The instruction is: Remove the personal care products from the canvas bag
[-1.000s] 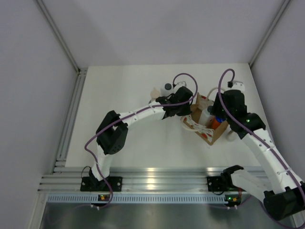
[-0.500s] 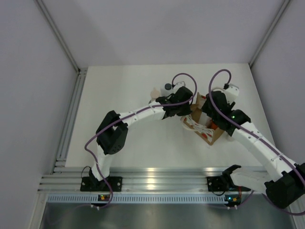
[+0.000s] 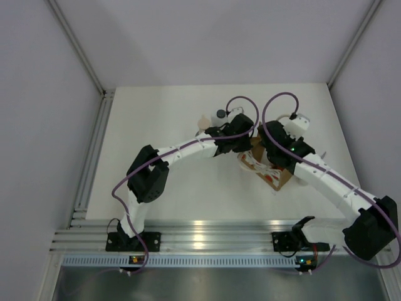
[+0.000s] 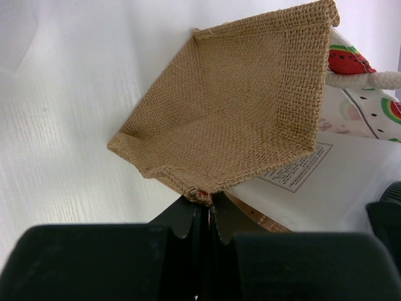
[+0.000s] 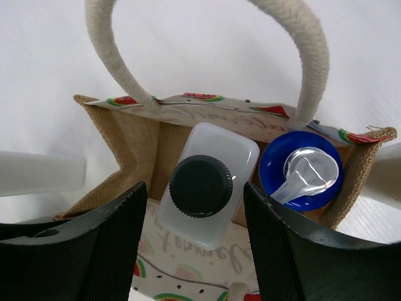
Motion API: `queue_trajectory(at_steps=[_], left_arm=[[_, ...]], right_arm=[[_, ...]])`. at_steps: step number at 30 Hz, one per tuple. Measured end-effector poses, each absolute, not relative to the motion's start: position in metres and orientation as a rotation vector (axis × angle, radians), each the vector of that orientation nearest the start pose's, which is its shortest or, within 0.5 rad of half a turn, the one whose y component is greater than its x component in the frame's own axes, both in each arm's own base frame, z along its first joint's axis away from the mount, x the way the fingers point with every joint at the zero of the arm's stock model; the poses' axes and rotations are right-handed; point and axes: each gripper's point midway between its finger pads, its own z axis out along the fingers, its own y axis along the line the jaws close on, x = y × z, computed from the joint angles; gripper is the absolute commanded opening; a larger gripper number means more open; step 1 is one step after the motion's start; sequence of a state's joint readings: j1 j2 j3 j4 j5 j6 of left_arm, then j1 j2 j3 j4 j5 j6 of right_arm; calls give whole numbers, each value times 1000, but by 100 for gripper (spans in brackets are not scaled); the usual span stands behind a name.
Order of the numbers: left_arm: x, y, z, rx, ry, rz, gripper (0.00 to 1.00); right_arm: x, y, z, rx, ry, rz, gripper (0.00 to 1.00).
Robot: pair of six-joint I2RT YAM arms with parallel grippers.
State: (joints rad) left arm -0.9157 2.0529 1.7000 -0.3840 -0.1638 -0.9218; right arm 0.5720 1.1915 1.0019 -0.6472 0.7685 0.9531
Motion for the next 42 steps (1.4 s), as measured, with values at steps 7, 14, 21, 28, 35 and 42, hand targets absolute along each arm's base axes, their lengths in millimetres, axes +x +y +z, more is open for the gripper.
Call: queue_trajectory(at_steps=[7,14,21,28,35,42], left_arm=[[340,-449,131,-94,2413,-731,2],[340,-450,132,-84,2415,-747,25],[332,-435,123,-78,2435,-712,59],[322,-408,167,-100,2360,-735,73],[308,-382,219,-112,2256,-790,74],[286,-346,231,-81,2218,-768,74]], right_arm=[[314,82,172,736,2028,-126,62],[316,81,162,755,2031,-157,63],[314,79,150,772,2039,-179,65],[316,80,141,770,2057,-205,65],[317,80,127,759,2084,-249,64],[319,78,127,765,2068,-266,62]])
